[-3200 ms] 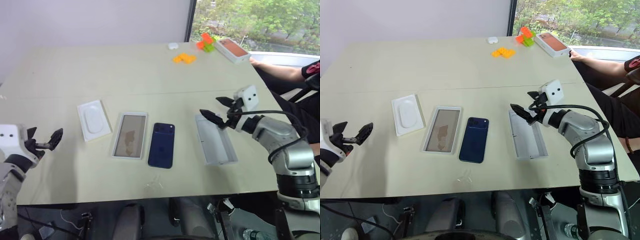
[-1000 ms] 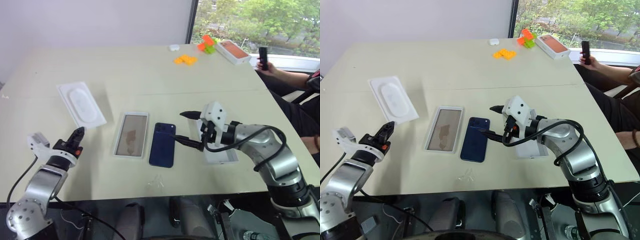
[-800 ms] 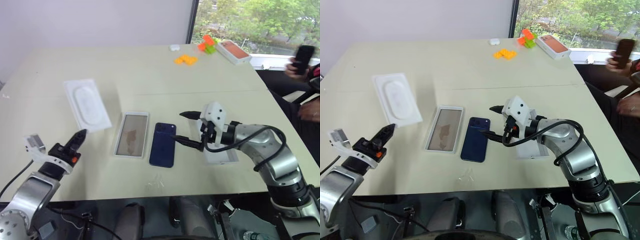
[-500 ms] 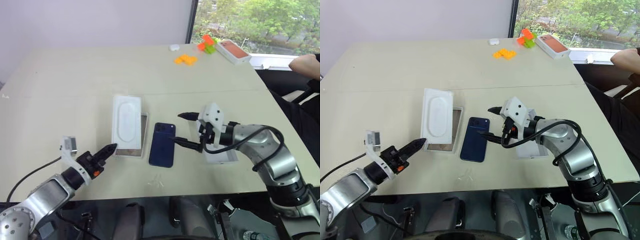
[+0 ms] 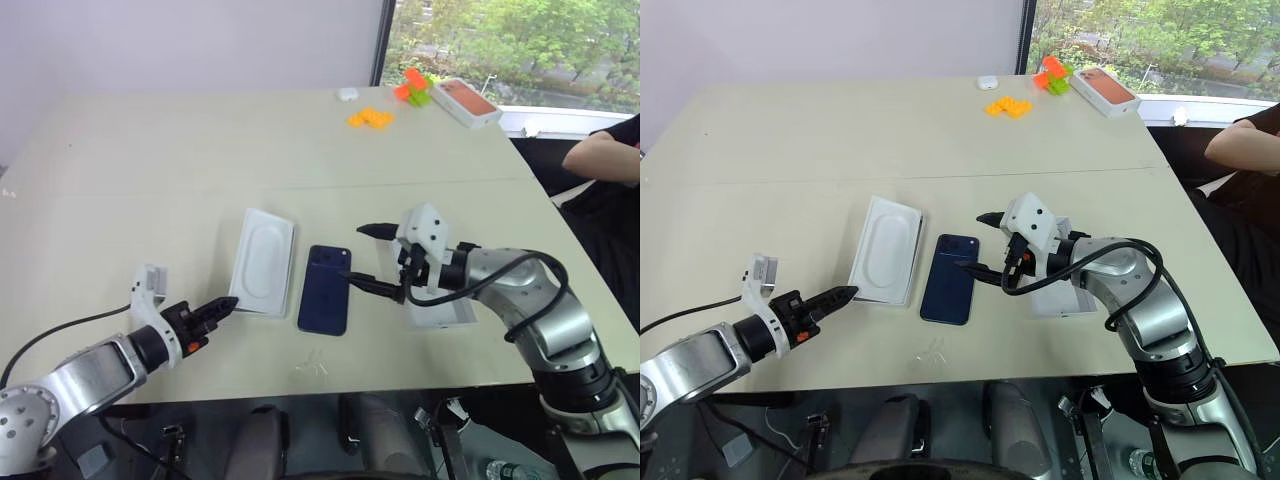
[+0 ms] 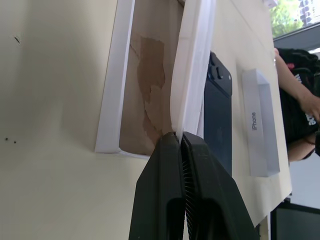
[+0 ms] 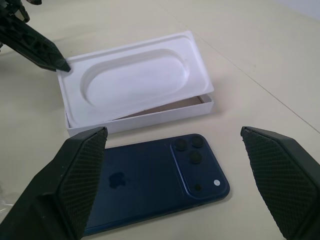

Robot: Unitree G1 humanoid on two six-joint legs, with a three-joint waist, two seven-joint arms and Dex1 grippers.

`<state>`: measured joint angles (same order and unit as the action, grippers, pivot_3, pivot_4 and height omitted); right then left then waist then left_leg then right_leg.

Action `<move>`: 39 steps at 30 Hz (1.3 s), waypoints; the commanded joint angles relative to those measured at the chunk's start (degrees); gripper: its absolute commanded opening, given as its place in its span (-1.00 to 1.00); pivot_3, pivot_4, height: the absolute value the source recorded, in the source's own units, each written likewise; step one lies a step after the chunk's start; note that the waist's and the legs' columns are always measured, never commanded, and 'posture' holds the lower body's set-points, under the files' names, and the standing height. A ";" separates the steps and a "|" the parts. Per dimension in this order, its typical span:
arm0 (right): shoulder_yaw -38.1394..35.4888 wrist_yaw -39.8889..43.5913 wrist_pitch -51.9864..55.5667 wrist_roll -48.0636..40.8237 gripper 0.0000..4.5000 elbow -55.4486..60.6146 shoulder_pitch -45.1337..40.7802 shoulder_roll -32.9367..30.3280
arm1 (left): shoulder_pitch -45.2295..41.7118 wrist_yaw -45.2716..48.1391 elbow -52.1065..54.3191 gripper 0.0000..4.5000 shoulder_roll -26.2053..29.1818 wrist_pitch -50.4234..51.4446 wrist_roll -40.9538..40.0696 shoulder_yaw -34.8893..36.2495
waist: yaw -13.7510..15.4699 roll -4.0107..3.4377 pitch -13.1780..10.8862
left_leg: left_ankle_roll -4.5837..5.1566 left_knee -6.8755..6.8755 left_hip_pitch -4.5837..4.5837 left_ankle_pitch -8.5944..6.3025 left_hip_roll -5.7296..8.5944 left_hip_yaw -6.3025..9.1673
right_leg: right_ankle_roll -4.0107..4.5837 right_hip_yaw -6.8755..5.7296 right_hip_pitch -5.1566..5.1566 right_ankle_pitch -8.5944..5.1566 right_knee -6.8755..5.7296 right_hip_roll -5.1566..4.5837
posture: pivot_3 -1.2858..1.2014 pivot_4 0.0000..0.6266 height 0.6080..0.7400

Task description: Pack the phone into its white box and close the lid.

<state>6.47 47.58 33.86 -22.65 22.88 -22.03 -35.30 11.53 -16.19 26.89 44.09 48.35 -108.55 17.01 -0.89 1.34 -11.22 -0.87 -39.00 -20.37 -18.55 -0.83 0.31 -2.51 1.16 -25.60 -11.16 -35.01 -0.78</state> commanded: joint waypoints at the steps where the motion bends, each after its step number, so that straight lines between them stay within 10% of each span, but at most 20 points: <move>1: -0.30 -0.13 -1.19 -0.08 1.00 1.97 -0.31 0.14 | -0.15 0.04 0.36 -0.99 1.09 -0.53 -1.33 -0.08 | 0.01 0.00 0.00 | 0.00 0.00 -0.01 0.00 0.00 0.00 | 0.00 0.00 -0.01 0.00 0.00 0.00 | 0.03 -0.52 1.00; 17: 0.36 0.17 -1.82 0.23 1.00 1.14 -1.20 0.59 | 1.57 -1.62 1.41 -0.99 1.94 -2.03 -4.45 -0.24 | 0.01 -0.02 -0.02 | -0.01 0.03 -0.04 0.00 0.00 0.00 | 0.00 0.00 -0.05 0.00 0.02 0.00 | 0.03 -0.52 1.00; 27: 0.59 0.21 -2.08 0.54 1.00 0.67 -1.60 1.05 | 2.51 0.54 1.60 0.93 3.18 -1.49 -3.87 1.06 | -0.03 -0.03 -0.02 | -0.01 0.04 -0.06 0.00 0.01 -0.03 | 0.00 0.02 -0.10 -0.01 0.02 0.00 | 0.03 -0.52 1.00; 39: 0.65 0.23 -2.21 0.60 1.00 0.22 -1.80 1.31 | 9.32 19.69 5.47 0.97 10.23 2.64 13.91 10.54 | -0.18 -0.07 -0.07 | -0.01 0.15 -0.30 0.00 0.05 -0.19 | 0.01 0.11 -0.49 -0.01 0.02 0.04 | 0.03 -0.52 1.00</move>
<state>7.62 47.69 32.66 -21.57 22.25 -22.73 -34.53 20.63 0.33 31.09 53.94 51.76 -98.23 24.54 -1.07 1.27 -11.29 -0.88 -38.85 -20.79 -18.56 -0.78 0.12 -2.50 1.27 -26.21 -11.17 -34.99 -0.74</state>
